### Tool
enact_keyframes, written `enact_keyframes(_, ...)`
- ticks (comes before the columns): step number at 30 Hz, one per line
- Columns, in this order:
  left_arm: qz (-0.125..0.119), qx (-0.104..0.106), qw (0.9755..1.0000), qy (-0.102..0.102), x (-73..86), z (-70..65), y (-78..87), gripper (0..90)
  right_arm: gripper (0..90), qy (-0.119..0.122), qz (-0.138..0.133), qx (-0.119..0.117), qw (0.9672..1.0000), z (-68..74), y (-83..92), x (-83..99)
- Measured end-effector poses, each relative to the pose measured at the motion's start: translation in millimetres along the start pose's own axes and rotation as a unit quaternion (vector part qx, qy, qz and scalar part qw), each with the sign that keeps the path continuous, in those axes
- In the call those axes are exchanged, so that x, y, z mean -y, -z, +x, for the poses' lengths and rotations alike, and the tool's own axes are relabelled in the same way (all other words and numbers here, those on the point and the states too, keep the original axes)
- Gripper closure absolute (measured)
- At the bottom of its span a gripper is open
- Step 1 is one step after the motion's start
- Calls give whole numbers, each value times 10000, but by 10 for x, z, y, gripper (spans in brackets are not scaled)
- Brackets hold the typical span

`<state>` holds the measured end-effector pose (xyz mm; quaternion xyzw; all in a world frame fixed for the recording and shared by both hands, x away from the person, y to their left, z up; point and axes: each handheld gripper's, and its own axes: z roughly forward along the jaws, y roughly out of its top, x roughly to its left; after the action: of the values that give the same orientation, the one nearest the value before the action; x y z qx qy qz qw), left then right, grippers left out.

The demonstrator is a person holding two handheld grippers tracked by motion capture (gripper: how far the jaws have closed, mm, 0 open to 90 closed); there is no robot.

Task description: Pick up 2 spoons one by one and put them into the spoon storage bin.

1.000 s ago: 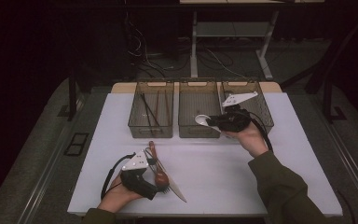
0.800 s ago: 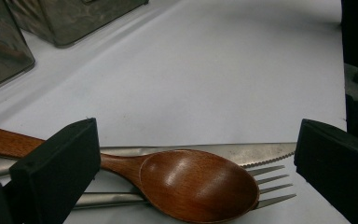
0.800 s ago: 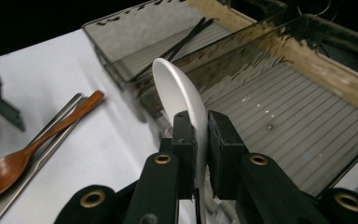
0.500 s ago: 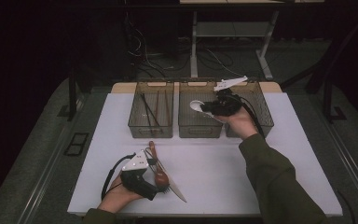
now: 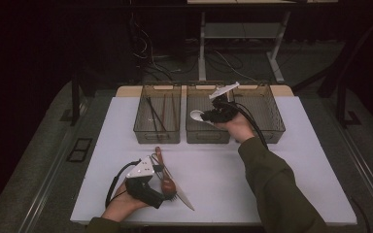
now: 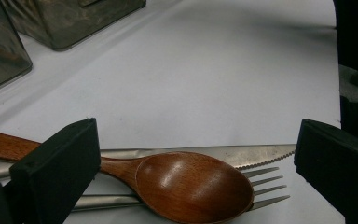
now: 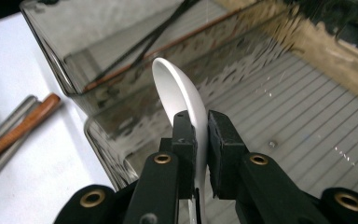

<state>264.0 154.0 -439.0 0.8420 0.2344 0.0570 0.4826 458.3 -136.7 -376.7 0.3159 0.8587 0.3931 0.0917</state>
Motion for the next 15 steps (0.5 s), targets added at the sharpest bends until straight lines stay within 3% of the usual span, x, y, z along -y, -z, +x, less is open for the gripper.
enact_keyframes(7, -3, 3, 10000, -34, -1, 3, 2, 0, 784, 21, 324, -34, 9995, 19, -43, 36)
enact_keyframes(15, 1, 5, 10000, 6, 0, -2, 3, 0, 625, -113, -92, -353, 9993, 34, 168, 56)
